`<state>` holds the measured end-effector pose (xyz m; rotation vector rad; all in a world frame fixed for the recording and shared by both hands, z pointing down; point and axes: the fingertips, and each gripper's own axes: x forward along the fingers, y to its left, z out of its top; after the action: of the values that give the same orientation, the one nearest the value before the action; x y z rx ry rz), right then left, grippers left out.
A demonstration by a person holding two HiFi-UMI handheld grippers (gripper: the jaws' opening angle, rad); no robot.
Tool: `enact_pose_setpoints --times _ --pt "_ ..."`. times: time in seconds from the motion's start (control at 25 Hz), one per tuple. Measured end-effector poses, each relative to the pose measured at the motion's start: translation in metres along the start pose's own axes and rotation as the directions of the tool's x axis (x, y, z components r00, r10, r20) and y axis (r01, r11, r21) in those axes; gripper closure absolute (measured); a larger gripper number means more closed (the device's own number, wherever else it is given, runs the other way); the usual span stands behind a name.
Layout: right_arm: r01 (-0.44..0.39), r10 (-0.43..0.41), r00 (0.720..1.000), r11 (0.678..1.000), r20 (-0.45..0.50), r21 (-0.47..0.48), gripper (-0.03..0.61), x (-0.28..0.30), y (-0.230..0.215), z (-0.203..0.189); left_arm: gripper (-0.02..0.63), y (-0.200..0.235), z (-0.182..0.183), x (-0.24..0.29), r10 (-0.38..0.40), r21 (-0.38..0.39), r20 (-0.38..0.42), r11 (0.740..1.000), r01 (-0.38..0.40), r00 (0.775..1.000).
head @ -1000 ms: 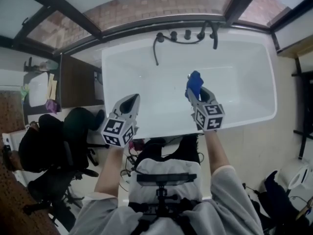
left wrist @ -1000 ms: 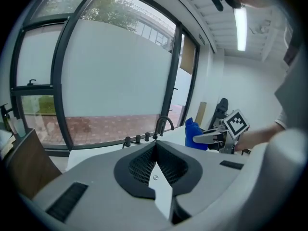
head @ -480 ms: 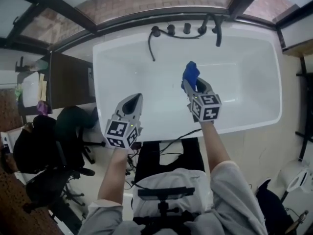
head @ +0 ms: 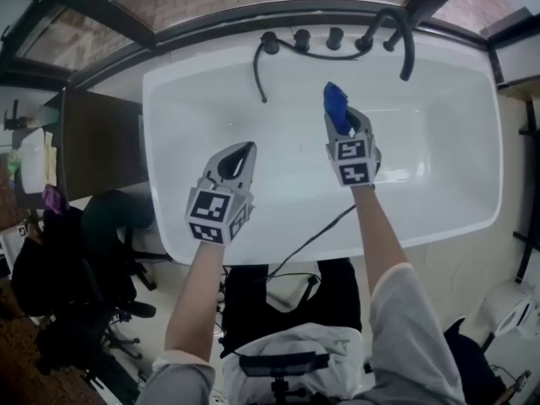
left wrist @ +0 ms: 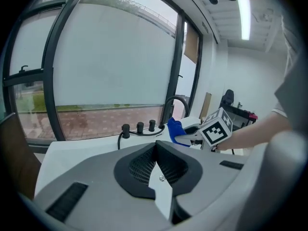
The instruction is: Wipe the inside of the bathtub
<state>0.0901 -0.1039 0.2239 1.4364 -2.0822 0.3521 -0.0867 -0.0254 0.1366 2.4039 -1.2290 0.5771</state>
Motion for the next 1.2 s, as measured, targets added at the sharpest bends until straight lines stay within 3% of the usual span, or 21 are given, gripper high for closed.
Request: enact_pose_setpoints --times 0.12,0.32,0.76,1.2 --pt "-0.003 -0.003 0.999 0.981 -0.033 -0.195 0.437 0.036 0.001 -0.006 0.611 0.015 -0.006 0.030 0.001 -0.012 0.017 1.000 -0.001 1.000" --pt "-0.035 0.001 0.997 0.882 -0.072 -0.470 0.437 0.097 0.006 -0.027 0.611 0.032 -0.032 0.079 -0.004 -0.006 0.021 1.000 0.004 1.000" --pt "-0.015 -0.048 0.997 0.686 -0.066 -0.727 0.440 0.221 0.012 -0.069 0.611 0.062 -0.091 0.167 -0.017 -0.003 0.010 1.000 0.017 1.000" --pt "0.043 -0.108 0.993 0.676 -0.041 -0.736 0.439 0.294 0.022 -0.081 0.611 0.087 -0.121 0.230 -0.029 0.021 0.019 0.999 0.028 0.999"
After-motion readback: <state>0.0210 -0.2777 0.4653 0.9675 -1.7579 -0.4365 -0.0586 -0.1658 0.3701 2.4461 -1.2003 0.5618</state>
